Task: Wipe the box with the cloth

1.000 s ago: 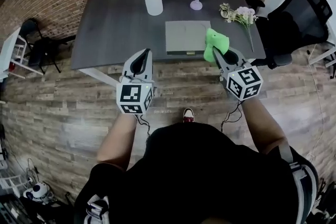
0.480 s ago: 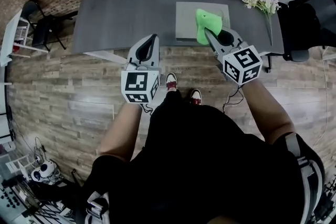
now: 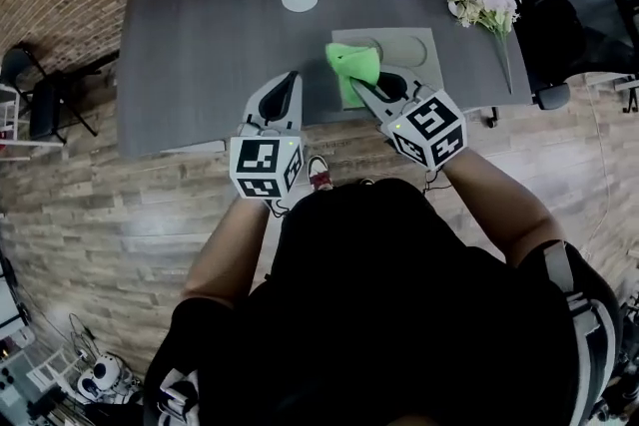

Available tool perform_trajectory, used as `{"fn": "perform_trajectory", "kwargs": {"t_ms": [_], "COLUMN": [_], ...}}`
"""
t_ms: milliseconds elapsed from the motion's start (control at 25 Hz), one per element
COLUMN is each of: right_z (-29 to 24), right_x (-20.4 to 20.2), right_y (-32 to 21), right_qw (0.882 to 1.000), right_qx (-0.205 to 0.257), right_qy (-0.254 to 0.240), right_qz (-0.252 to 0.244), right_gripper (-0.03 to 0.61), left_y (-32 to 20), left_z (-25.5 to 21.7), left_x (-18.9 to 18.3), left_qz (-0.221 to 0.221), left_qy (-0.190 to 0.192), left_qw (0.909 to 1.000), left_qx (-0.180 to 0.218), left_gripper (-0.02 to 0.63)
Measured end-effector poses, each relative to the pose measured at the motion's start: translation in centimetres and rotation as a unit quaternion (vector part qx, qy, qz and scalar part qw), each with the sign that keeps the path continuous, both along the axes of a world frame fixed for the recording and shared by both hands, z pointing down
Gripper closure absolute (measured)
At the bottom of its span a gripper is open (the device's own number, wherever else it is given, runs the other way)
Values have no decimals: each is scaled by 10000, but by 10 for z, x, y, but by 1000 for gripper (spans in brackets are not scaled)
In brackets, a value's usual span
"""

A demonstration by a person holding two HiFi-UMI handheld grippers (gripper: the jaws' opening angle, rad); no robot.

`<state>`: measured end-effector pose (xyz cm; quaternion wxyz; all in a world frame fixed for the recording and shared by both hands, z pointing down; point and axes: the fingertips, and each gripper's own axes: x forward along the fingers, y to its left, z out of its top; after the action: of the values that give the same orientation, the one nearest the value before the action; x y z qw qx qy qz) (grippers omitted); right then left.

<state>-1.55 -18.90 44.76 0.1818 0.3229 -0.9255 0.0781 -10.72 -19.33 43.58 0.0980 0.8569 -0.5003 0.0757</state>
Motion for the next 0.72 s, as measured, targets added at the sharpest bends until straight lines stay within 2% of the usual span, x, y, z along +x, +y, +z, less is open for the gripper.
{"fn": "perform_trajectory", "kwargs": {"t_ms": [160, 240, 480, 720], "right_z": [19, 32, 63, 84], "right_x": [-28, -41, -61, -62], "right_y": [1, 6, 20, 20], "right_qw": [9995, 9983, 9877, 9749], "right_qx": [-229, -370, -713, -965], "right_qy": [102, 205, 626, 1002], "right_qz": [-167, -411, -1245, -1739], "right_gripper": [537, 537, 537, 537], "left_y": [-16, -20, -34, -34], "left_z": [13, 17, 18, 17], "left_x": [-6, -11, -22, -24], "left_qz": [153, 122, -189, -451], "left_qy": [-32, -26, 82, 102], "left_qw": [9997, 9996, 9995, 9985], "left_qx": [-193, -234, -244, -302], "left_gripper": [606, 606, 606, 606]}}
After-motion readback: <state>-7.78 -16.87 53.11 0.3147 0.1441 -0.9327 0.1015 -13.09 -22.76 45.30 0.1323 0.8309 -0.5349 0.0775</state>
